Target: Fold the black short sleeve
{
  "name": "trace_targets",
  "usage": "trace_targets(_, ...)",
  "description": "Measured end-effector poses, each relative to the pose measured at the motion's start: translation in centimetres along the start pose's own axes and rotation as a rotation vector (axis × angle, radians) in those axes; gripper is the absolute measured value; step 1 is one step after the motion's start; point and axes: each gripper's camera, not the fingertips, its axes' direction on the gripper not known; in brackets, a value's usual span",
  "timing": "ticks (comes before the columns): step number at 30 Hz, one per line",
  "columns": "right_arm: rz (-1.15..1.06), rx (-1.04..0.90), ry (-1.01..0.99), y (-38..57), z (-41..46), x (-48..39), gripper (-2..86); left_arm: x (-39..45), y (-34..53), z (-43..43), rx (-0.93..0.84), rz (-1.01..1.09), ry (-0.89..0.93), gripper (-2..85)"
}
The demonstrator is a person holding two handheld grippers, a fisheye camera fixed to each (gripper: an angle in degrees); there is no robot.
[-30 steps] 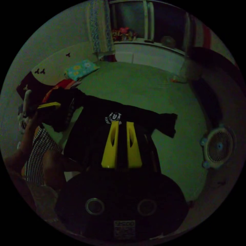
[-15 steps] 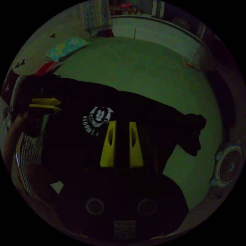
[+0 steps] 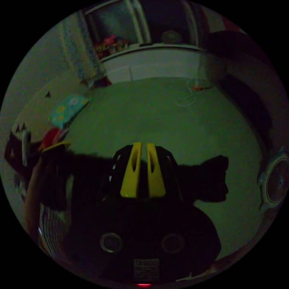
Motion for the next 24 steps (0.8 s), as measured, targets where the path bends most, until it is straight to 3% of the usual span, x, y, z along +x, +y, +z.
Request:
trace_targets(4, -0.113, -0.196, 0.049, 11.5, 0.7, 1.5, 7.5, 1.5, 12.0, 1.1, -0.101, 0.075, 0.022, 5.8)
trace_targets(11, -0.075, -0.261, 0.138, 29.6, -3.0, 4.3, 10.4, 5.9, 28.8, -0.2, -0.278, 0.136, -0.064, 9.9)
trace_targets(19, 0.044, -0.285, 0.042, 38.0, 1.0, 1.6, 10.4, 8.4, 40.5, 2.6, -0.420, 0.052, -0.078, 14.6)
trace_targets(24, -0.004, -0.290, 0.237, 39.2, 4.4, -2.3, 7.0, 10.1, 44.2, 7.1, -0.413, 0.001, -0.102, 11.6)
